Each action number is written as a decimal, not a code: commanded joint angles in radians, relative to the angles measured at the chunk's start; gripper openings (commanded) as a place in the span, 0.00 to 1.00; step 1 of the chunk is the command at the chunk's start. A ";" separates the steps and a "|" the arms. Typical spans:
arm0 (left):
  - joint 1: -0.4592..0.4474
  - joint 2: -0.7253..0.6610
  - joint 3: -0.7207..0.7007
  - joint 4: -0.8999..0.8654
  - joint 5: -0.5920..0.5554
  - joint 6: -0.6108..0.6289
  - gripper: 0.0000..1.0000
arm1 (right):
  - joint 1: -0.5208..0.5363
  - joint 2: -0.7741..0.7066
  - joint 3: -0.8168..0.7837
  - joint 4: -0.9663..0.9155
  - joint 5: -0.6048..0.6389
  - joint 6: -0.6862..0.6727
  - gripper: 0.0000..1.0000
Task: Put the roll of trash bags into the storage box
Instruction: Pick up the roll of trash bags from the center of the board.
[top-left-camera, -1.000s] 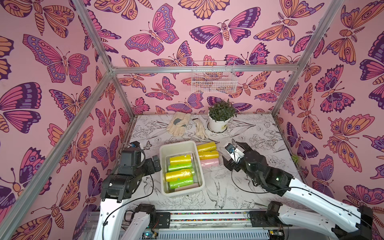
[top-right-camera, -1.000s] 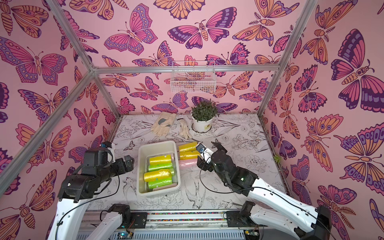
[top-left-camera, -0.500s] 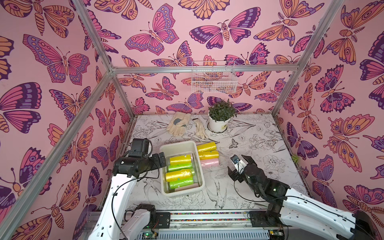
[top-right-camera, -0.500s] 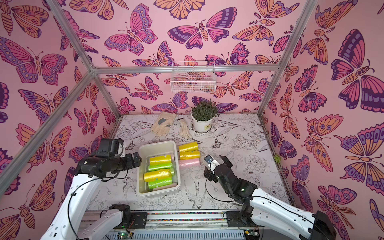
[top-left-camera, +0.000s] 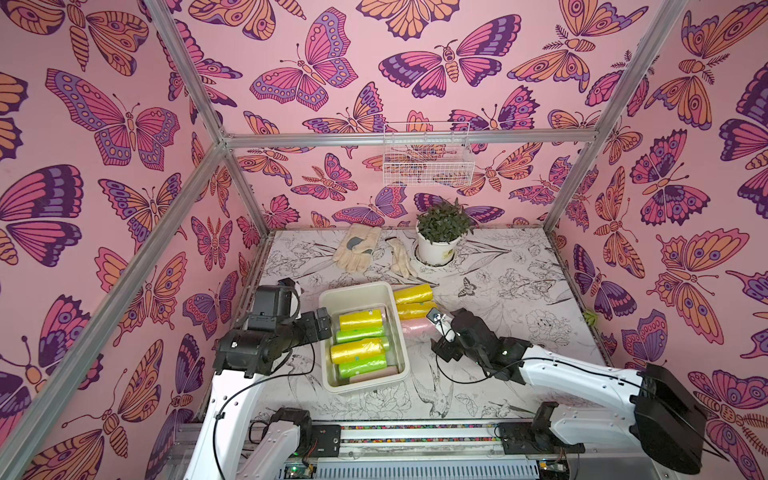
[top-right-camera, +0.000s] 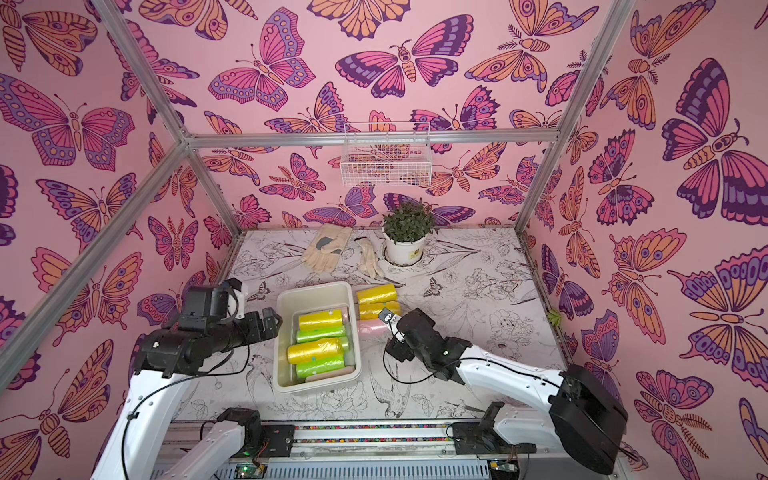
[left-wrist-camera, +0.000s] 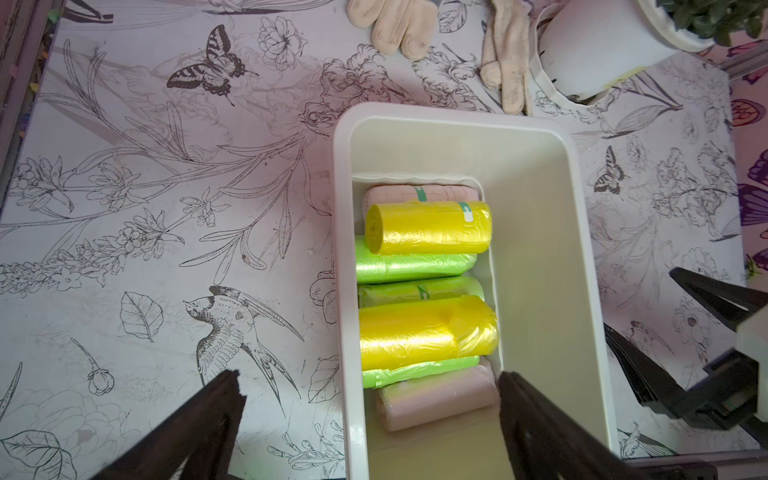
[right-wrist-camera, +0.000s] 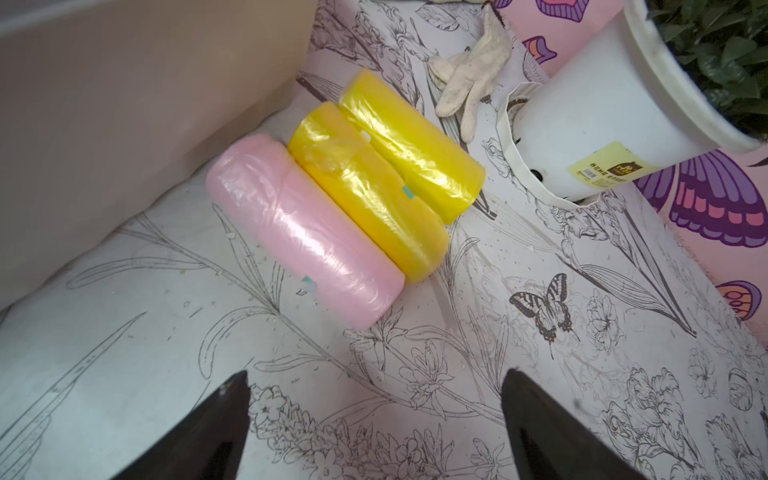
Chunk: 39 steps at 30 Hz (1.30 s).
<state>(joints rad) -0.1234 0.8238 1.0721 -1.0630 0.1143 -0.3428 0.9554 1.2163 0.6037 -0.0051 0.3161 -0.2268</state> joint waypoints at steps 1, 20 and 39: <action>-0.027 -0.051 -0.006 0.024 0.024 0.022 1.00 | -0.009 -0.055 -0.069 0.132 0.058 0.068 1.00; -0.145 0.035 0.182 0.120 0.152 0.170 0.99 | -0.010 -1.212 -0.468 -0.030 0.308 0.196 0.99; -0.881 0.832 0.807 -0.190 -0.227 0.677 0.99 | -0.010 -1.035 -0.416 -0.016 0.273 0.198 0.99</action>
<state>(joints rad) -0.9600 1.5738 1.8278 -1.1019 -0.0032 0.1997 0.9493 0.2165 0.1734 -0.0170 0.5774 -0.0330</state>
